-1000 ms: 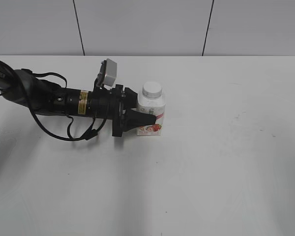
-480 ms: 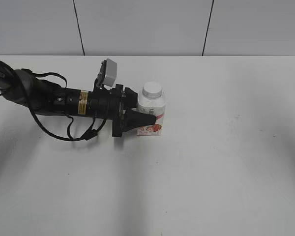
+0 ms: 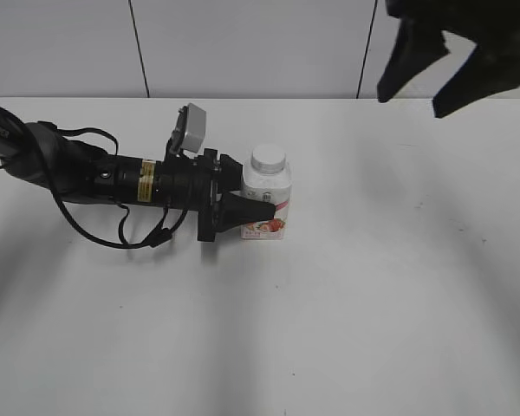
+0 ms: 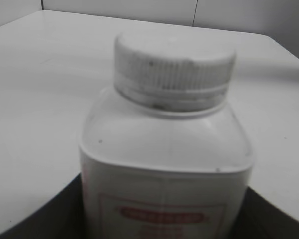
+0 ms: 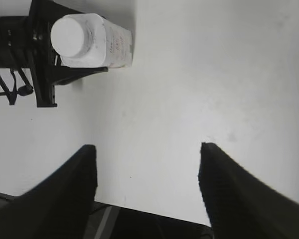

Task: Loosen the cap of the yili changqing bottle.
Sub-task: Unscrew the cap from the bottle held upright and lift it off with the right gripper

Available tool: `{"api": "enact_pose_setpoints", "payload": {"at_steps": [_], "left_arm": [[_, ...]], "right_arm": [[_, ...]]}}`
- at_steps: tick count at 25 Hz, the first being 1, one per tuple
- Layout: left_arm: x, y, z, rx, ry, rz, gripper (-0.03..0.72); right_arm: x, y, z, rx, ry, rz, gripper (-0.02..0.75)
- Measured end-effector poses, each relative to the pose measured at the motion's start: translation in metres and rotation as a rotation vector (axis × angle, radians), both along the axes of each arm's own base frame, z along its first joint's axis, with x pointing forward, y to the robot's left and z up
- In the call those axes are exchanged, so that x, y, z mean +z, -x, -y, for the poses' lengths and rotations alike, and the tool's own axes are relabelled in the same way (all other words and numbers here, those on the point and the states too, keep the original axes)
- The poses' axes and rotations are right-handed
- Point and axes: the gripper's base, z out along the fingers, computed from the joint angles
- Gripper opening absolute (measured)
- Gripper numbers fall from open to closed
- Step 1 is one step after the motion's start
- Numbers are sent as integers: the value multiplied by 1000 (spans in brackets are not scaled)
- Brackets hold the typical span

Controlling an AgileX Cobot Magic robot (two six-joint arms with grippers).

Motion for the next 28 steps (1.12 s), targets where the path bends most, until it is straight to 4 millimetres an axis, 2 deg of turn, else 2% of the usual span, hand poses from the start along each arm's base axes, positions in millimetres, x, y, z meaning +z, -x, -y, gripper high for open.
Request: {"api": "enact_pose_setpoints", "payload": {"at_steps": [3, 7, 12, 17, 22, 28], "left_arm": [[0, 0, 0, 0, 0, 0, 415], [0, 0, 0, 0, 1, 0, 415], [0, 0, 0, -1, 1, 0, 415], [0, 0, 0, -2, 0, 0, 415], [0, 0, 0, -2, 0, 0, 415], [0, 0, 0, -2, 0, 0, 415]], "right_arm": [[-11, -19, -19, -4, -1, -33, 506], [-34, -40, -44, 16, 11, -81, 505], [-62, -57, -76, 49, 23, -122, 505], [-77, -71, -100, 48, 13, -135, 505], [-94, -81, -109, 21, 14, -174, 505], [-102, -87, -113, -7, -9, -179, 505]]}}
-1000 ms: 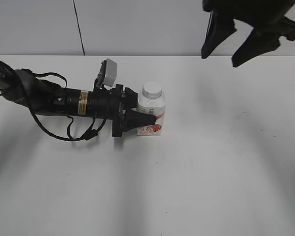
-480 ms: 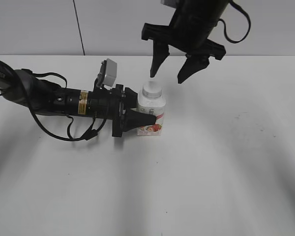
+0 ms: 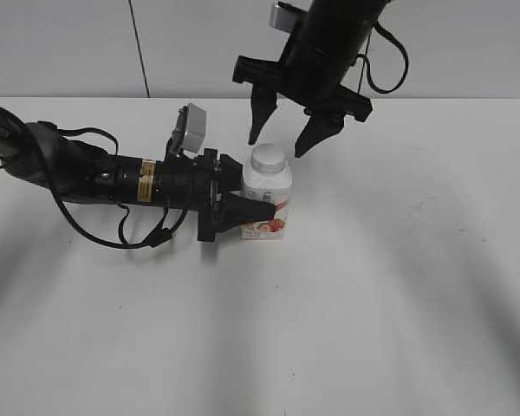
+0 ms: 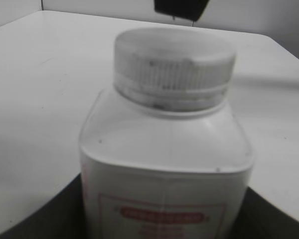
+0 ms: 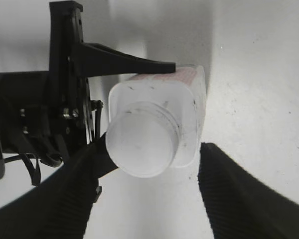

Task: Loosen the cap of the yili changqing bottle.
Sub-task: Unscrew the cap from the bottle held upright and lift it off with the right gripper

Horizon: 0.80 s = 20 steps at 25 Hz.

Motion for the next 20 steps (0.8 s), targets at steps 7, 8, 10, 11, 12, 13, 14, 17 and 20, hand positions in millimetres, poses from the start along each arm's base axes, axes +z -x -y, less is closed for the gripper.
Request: {"api": "enact_pose_setpoints", "payload": {"at_steps": [7, 8, 10, 11, 12, 13, 14, 17, 20], "left_arm": [[0, 0, 0, 0, 0, 0, 415], [0, 0, 0, 0, 0, 0, 415], [0, 0, 0, -1, -1, 0, 415], [0, 0, 0, -2, -1, 0, 415], [0, 0, 0, -2, -1, 0, 415], [0, 0, 0, -2, -1, 0, 415], [0, 0, 0, -2, -1, 0, 415], [0, 0, 0, -1, -1, 0, 415], [0, 0, 0, -1, -1, 0, 415]], "right_arm": [[-15, -1, -11, 3, -5, -9, 505], [-18, -1, -12, 6, -1, -13, 505], [-20, -1, -13, 8, 3, -16, 505], [-21, -1, -13, 9, 4, -16, 505], [-21, -1, -13, 9, 5, -15, 505], [-21, -1, -13, 9, 6, -15, 503], [-21, -1, -13, 9, 6, -15, 499], [-22, -2, -12, 9, 14, -12, 461], [-22, -2, -12, 12, 20, -11, 415]]}}
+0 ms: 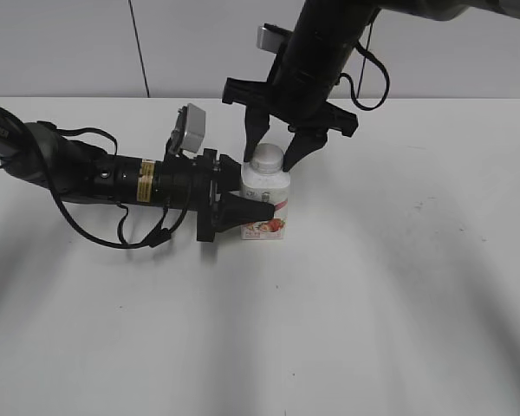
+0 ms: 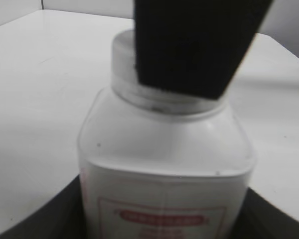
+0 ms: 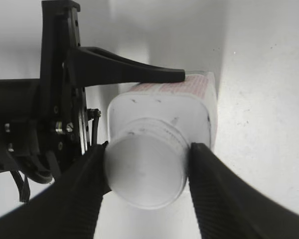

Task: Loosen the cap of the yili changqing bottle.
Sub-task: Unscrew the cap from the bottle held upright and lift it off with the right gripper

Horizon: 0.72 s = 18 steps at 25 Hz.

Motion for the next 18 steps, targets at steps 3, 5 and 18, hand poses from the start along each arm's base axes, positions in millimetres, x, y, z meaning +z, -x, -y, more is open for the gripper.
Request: {"api": "enact_pose_setpoints", "payload": {"at_steps": [3, 5, 18], "left_arm": [[0, 0, 0, 1, -1, 0, 415], [0, 0, 0, 1, -1, 0, 415], [0, 0, 0, -1, -1, 6, 415]], "right_arm": [[0, 0, 0, 1, 2, 0, 410], [0, 0, 0, 4, 6, 2, 408], [0, 0, 1, 305, 26, 123, 405]]}}
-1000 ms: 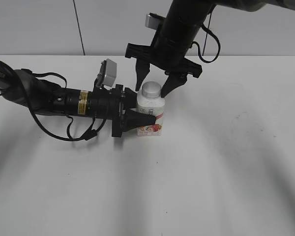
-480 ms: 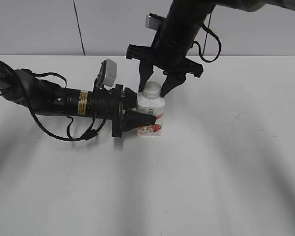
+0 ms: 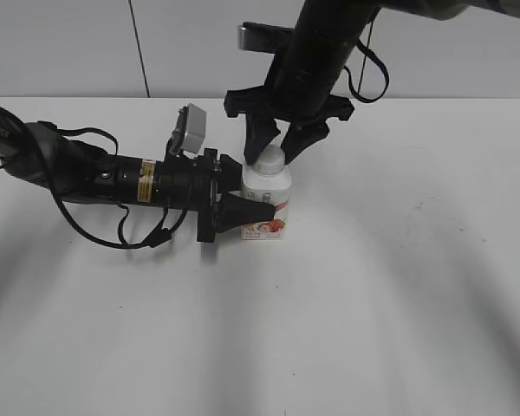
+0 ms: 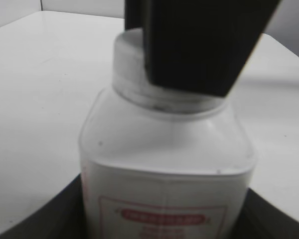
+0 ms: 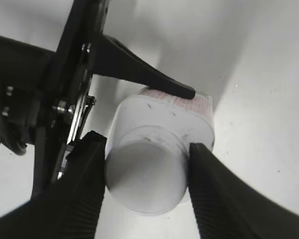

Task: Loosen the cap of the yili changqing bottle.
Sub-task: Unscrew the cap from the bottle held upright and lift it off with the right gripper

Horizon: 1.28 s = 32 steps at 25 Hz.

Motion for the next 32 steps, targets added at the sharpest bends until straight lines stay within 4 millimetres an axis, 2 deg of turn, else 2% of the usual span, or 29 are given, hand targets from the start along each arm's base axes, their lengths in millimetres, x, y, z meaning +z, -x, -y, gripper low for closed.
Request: {"api": "enact_pose_setpoints", "payload": {"at_steps": [4, 10, 16, 24, 32], "left_arm": [[0, 0, 0, -1, 0, 0, 415], [0, 0, 0, -5, 0, 6, 415], [0, 0, 0, -6, -1, 8, 415], [0, 1, 0, -7, 0, 6, 415], [0, 1, 1, -7, 0, 5, 415]], "right_arm": [[0, 0, 0, 97, 5, 38, 403], [0, 1, 0, 138, 11, 41, 399], [0, 1, 0, 100, 10, 23, 398], [0, 2, 1, -57, 12, -44, 398], [0, 2, 1, -54, 18, -42, 398]]}}
